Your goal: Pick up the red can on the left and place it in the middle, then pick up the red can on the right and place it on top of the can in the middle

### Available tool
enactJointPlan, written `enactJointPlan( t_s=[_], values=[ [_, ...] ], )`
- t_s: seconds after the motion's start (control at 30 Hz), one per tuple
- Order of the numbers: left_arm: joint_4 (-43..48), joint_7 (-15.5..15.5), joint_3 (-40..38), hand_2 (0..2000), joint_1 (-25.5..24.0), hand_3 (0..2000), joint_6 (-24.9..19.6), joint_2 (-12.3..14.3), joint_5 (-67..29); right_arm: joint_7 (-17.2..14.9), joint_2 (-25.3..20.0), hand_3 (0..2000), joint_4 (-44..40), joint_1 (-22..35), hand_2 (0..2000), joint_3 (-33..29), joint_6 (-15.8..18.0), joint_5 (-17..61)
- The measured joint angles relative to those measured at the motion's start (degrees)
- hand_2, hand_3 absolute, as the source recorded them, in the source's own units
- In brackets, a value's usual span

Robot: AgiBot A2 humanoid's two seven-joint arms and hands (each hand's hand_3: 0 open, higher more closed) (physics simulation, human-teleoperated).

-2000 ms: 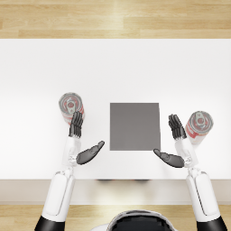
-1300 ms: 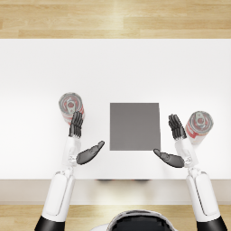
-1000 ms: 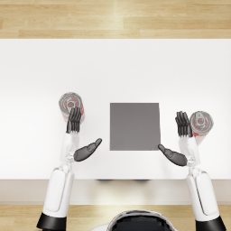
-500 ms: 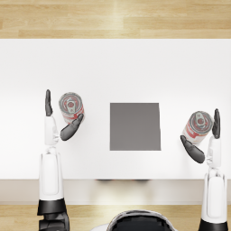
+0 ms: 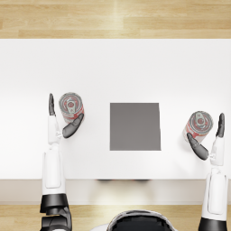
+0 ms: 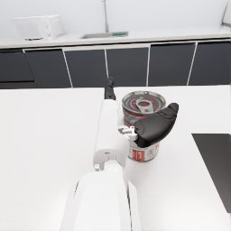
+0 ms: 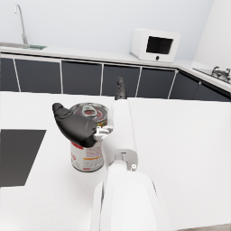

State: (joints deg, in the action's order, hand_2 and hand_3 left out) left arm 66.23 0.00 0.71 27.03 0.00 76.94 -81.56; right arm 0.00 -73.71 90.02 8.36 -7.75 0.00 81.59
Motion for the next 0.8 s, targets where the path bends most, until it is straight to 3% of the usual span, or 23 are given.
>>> enactJointPlan(
  t_s=[0.47, 0.8],
  values=[
    [-13.34, 0.0, 1.77, 0, 4.61, 0, 0.0, 2.02, 0.0, 0.0, -1.52, 0, -15.8, 5.59, 0, 3.02, 0.0, 0.0],
    [-20.9, 0.0, 1.86, 0, 8.55, 0, 0.02, 3.35, 0.0, 0.05, -2.51, 0, -22.48, 8.76, 0, 3.43, 0.32, 0.0]
  ],
)
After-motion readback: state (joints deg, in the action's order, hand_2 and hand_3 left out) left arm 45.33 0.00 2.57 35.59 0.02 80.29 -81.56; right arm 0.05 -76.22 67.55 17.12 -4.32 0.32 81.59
